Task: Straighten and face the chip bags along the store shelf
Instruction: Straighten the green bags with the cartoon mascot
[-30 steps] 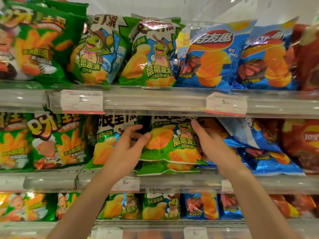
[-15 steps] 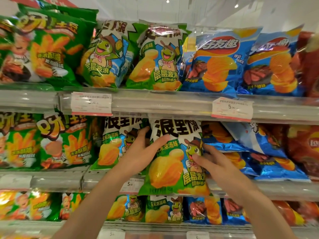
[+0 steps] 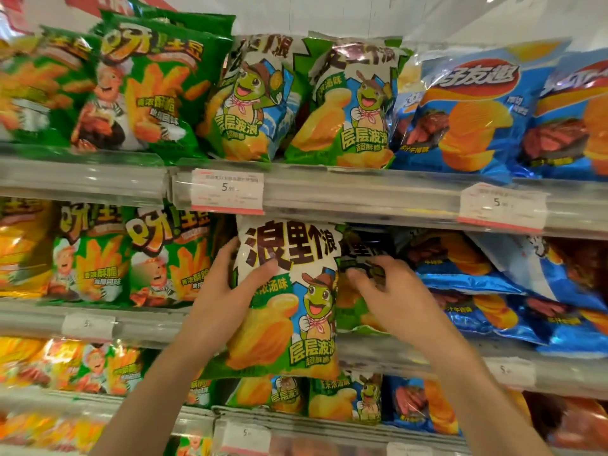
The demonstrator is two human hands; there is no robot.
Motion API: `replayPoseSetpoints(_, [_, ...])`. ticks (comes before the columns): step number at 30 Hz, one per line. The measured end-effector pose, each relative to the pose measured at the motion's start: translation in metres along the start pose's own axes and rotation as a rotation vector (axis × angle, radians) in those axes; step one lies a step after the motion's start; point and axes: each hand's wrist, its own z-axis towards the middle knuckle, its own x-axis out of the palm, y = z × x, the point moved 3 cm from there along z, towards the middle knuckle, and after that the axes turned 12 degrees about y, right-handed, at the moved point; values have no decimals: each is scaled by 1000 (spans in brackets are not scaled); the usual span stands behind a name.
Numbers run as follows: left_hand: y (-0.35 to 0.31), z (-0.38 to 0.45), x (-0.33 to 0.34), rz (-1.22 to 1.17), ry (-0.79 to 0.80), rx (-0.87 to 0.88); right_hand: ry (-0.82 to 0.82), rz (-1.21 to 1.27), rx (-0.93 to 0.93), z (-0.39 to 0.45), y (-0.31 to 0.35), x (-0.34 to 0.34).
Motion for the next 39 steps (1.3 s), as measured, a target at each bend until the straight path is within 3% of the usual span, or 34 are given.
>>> replayPoseSetpoints(4, [4, -4, -26, 44, -65, 14, 72, -279, 124, 32, 13, 23])
replayPoseSetpoints(7, [6, -5, -39, 70, -108, 18, 142, -376, 230, 42, 20, 30])
replayPoseSetpoints(11, [9, -4, -46, 74, -123, 18, 163, -465, 232, 47, 21, 35])
replayPoseSetpoints(20, [14, 1, -48, 52, -105, 29, -71, -209, 138, 41, 10, 14])
replayPoseSetpoints(27, [15, 5, -48, 45, -94, 29, -339, -30, -177, 70, 17, 45])
replayPoseSetpoints(29, [16, 5, -47, 32, -87, 25, -335, -78, -161, 81, 6, 56])
replayPoseSetpoints(34, [17, 4, -43, 38, -66, 38, -239, -140, 103, 86, -21, 68])
replayPoseSetpoints(39, [19, 6, -41, 14, -55, 47, -311, 53, 48, 95, -20, 62])
